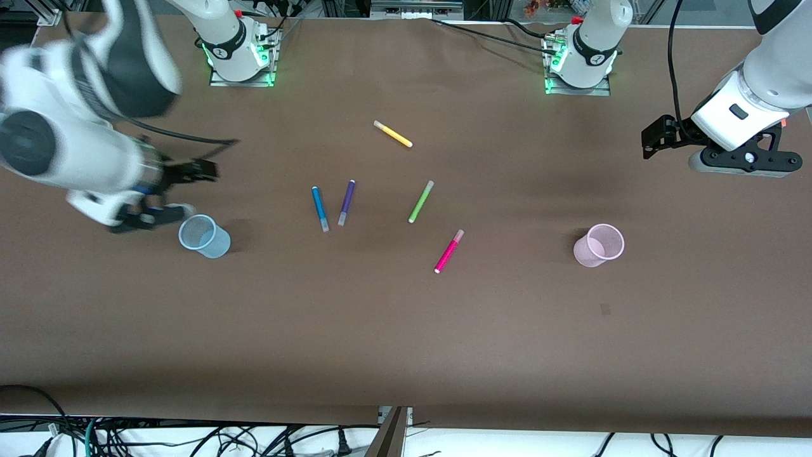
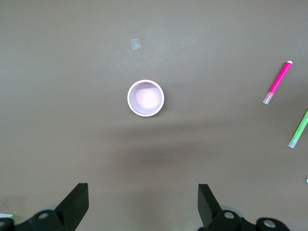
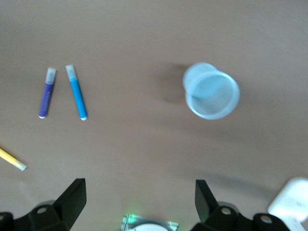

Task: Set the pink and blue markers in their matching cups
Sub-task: 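Lower the right gripper and grasp the blue marker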

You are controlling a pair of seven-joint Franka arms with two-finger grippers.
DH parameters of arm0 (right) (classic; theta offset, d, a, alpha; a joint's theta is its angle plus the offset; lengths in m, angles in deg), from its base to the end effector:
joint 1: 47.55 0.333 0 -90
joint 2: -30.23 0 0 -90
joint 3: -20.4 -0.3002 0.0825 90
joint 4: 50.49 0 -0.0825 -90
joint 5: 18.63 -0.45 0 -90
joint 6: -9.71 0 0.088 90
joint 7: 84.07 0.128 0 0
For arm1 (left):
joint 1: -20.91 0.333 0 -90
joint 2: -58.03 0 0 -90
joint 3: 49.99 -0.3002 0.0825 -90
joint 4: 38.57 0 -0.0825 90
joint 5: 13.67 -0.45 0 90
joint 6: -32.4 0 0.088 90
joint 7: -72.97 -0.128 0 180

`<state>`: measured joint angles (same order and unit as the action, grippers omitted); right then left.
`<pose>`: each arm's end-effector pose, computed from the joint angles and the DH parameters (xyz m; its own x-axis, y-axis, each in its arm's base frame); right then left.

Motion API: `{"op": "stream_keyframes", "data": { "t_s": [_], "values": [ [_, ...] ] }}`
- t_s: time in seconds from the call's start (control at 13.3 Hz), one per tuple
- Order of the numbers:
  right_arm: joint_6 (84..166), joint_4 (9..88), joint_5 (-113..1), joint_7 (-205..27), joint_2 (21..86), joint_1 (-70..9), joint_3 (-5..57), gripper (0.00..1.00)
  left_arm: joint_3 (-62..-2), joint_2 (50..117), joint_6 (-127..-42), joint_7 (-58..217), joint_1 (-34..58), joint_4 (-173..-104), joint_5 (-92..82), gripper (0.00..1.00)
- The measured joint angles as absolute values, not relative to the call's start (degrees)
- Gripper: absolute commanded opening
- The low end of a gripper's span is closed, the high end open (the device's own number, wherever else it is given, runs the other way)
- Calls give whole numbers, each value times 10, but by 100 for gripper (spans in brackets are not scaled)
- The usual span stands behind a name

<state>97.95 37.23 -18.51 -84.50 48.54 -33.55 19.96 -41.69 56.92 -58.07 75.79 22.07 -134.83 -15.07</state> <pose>0.6515 0.1671 0.3984 0.9201 0.2450 -0.3055 0.2565 -0.9666 -0.0027 0.6052 -0.0732 0.5417 0.9939 -0.0749 -0.0804 -0.0776 -0.9965 -0.0311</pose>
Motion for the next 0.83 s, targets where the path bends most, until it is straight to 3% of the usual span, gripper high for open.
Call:
{"op": "stream_keyframes", "data": {
  "t_s": [0.45, 0.83],
  "values": [
    [1099, 384, -185, -812, 568, -270, 198, 100, -417, 569, -581, 758, 221, -1348, -151, 100],
    [1240, 472, -185, -745, 588, -225, 198, 100, -417, 569, -581, 758, 221, -1348, -151, 100]
  ]
}}
